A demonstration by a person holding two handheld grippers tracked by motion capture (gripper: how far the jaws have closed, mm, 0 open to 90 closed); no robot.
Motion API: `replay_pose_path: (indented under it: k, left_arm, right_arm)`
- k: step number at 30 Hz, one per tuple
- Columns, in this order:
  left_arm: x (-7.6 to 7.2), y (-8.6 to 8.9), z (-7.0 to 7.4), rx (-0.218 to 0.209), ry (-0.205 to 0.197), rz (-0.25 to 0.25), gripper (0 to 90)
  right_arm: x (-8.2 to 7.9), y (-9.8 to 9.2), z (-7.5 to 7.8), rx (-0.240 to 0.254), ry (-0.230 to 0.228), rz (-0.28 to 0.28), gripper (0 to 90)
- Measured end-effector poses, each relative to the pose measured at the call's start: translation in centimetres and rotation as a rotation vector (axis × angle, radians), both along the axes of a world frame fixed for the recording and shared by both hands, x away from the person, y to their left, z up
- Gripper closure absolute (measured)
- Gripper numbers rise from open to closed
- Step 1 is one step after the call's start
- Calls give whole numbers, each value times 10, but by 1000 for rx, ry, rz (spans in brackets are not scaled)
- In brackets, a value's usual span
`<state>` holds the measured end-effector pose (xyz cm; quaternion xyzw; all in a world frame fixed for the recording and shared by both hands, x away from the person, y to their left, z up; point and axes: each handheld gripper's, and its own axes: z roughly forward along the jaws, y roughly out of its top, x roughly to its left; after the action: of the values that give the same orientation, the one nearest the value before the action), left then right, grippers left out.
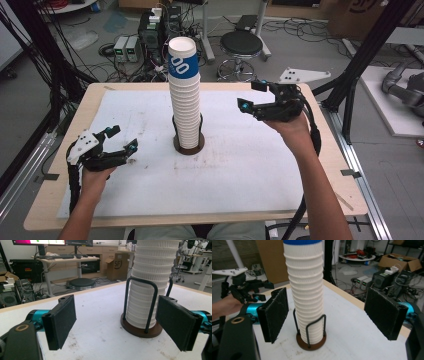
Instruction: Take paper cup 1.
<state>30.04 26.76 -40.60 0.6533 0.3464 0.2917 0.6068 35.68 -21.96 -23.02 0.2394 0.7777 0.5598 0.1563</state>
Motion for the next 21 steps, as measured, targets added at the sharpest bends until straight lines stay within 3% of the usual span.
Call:
replay_pose_path:
  k: [17, 21]
  left_arm:
    - [1, 1, -1, -8, 5, 2, 167]
    - [1, 2, -2, -9, 5, 0, 167]
  right_arm:
    - [33, 65, 50, -45, 13, 123, 202]
    - [41, 79, 55, -49, 32, 147, 202]
